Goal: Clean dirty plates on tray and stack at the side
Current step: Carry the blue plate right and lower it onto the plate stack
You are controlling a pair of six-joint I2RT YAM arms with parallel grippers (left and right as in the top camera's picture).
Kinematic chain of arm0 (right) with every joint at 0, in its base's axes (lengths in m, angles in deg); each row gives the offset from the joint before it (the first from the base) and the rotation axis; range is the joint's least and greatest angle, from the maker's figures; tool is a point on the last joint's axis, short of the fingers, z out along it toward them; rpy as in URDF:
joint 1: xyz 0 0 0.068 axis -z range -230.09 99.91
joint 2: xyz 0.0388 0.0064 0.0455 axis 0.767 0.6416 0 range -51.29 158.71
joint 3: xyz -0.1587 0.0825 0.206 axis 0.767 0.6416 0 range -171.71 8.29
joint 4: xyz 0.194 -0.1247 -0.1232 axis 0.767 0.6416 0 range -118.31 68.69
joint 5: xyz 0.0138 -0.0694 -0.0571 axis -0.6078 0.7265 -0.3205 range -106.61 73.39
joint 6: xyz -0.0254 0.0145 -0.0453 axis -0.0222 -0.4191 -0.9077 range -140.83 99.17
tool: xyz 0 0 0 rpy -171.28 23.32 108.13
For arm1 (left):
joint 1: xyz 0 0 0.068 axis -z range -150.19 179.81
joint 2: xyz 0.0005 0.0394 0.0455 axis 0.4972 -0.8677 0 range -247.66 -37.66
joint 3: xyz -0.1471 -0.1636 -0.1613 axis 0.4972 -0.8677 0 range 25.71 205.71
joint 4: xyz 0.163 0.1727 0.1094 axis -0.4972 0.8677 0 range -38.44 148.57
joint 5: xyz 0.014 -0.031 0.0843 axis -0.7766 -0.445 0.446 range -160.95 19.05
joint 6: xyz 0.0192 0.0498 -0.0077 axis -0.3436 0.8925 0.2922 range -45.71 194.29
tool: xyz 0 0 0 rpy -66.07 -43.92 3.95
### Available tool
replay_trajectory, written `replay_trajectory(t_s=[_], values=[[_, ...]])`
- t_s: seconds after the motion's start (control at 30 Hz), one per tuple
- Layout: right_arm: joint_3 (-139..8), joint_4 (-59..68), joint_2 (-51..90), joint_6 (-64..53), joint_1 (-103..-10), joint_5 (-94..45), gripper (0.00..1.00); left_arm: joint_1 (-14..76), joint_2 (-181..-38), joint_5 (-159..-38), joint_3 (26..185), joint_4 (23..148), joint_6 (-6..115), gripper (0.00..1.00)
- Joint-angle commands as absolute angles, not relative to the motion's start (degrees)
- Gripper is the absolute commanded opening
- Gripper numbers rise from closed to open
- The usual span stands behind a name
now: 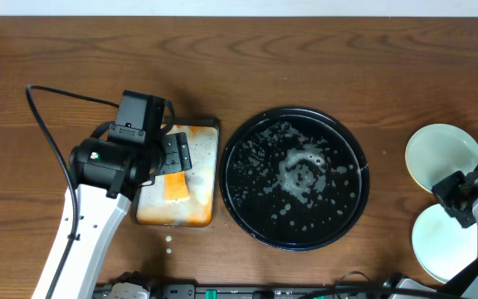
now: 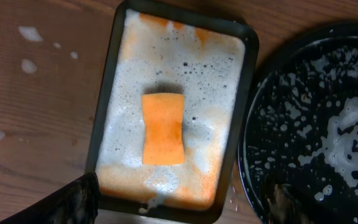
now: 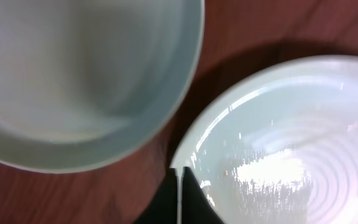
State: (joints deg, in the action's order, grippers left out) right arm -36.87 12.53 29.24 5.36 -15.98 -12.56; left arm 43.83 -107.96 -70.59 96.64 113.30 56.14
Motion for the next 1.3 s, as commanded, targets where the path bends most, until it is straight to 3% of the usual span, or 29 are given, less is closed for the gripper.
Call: replay_trajectory(t_s=[0.0, 0.13, 0.33, 0.67, 0.83, 1.27], values=[[-37.6, 14.0, 28.8, 5.1, -15.0, -15.4, 0.14, 43.6, -107.7, -70.1, 96.8, 113.6, 56.1, 0.84], [-37.6, 18.3, 28.4, -0.3, -15.7, -20.6, 0.29, 43.6, -107.7, -70.1, 96.8, 113.6, 56.1, 0.84], [-36.3, 21.1, 28.4, -0.2, -19.2, -16.9, 0.36, 43.6, -107.7, -70.1, 96.8, 113.6, 56.1, 0.84], [-27.7, 10.7, 28.4, 1.5, -21.7, -17.3, 0.24, 43.6, -107.7, -70.1, 96.8, 113.6, 56.1, 0.84], [-27.4, 9.8, 28.4, 1.8, -21.7, -17.8, 0.01, 43.6, -107.7, -70.1, 96.8, 113.6, 56.1, 0.84], [-29.3, 11.0, 15.1, 1.6, -21.7, -23.8, 0.01, 43.6, -107.7, -70.1, 96.8, 113.6, 56.1, 0.84]])
